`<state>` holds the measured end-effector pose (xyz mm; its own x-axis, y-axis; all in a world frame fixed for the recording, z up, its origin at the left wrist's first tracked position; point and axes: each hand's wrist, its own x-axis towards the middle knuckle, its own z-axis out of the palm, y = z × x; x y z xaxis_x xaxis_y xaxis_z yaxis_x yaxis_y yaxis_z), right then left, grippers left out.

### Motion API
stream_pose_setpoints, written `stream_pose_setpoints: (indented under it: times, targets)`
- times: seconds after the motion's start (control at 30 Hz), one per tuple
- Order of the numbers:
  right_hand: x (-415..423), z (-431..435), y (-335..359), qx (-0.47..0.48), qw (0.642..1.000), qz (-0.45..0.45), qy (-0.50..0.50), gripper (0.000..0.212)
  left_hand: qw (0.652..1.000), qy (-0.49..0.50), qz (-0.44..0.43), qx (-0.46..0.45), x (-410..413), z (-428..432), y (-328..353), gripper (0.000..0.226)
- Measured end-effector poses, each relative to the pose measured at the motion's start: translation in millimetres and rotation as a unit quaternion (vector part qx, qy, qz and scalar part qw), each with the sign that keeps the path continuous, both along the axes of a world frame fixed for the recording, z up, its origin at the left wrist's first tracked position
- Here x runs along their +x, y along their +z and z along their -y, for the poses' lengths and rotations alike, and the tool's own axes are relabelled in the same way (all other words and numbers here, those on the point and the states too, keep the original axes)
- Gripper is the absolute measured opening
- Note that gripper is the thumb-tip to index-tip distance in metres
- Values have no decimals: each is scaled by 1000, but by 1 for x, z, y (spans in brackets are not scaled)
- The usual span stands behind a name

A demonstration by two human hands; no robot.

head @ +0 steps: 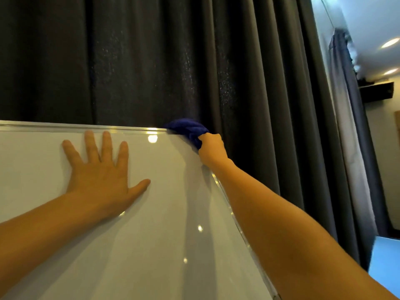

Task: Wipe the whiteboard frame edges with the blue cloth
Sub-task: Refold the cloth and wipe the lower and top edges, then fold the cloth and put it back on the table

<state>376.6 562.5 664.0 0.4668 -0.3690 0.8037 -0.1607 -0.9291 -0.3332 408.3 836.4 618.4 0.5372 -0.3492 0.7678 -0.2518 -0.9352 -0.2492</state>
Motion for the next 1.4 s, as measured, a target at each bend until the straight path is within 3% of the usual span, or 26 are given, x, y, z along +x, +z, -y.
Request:
stream_pose_setpoints:
  times: [0.1, 0.17, 0.2, 0.27, 0.3, 0.4, 0.43, 0.5, 0.57, 0.63, 0.7, 0.8, 0.87, 0.93, 1.07, 1.13, 1.23, 1.3, 1.33, 1.37, 1.4]
  targets:
    - [-29, 3, -69, -2, 999, -41, -21, 30, 1000, -9, -6, 10, -5, -3, -10, 109]
    - [-63, 3, -96, 11, 990, -139, -34, 28, 1000, -12, -1, 27, -8, -5, -19, 106]
    - [-84, 1, -97, 39, 976, -210, -30, 26, 999, -18, -6, 38, -13, -8, -22, 106]
    - [-131, -8, -83, 116, 913, -390, -17, 25, 998, -37, -26, 52, -29, -15, -24, 107]
    - [-152, -16, -74, 173, 885, -432, -1, 25, 996, -47, -45, 55, -38, -17, -23, 108]
    - [-201, -50, -69, 242, 876, -413, 66, 29, 975, -155, -144, 71, -75, -21, -28, 106]
    - [-210, -64, -70, 254, 878, -395, 89, 30, 947, -234, -209, 62, -91, -23, -33, 104]
    - [-228, -99, -81, 325, 864, -354, 151, 32, 836, -392, -383, 7, -126, -35, -49, 104]
    - [-241, -123, -94, 412, 835, -291, 221, 30, 735, -456, -501, -35, -150, -41, -69, 102]
    - [-255, -152, -120, 474, 811, -211, 270, 27, 673, -487, -553, -61, -163, -52, -95, 74]
    - [-268, -175, -159, 527, 787, -140, 288, 45, 611, -514, -590, -118, -169, -65, -125, 43]
    - [-290, -199, -232, 597, 737, -136, 286, 64, 468, -504, -697, -201, -186, -80, -177, 37]
    - [-304, -213, -277, 636, 691, -158, 307, 53, 393, -466, -752, -251, -200, -87, -211, 38]
    - [-323, -223, -314, 646, 687, -161, 292, 37, 374, -420, -777, -284, -218, -93, -248, 36]
    - [-364, -223, -369, 675, 683, -115, 256, 24, 418, -393, -768, -283, -259, -88, -302, 35]
    - [-391, -215, -390, 707, 654, -62, 263, 27, 373, -379, -787, -312, -282, -79, -319, 35]
    - [-453, -185, -413, 737, 611, 17, 288, 45, 232, -344, -828, -376, -328, -44, -347, 42]
    - [-492, -165, -418, 729, 624, 31, 279, 54, 147, -326, -844, -400, -357, -21, -365, 50]
    - [-517, -149, -419, 724, 636, 27, 266, 58, 133, -323, -853, -388, -380, -3, -376, 55]
    - [-539, -133, -420, 716, 651, 16, 250, 60, 144, -323, -859, -369, -401, 16, -385, 57]
    - [-559, -116, -419, 708, 667, 6, 233, 62, 176, -333, -858, -349, -423, 37, -394, 56]
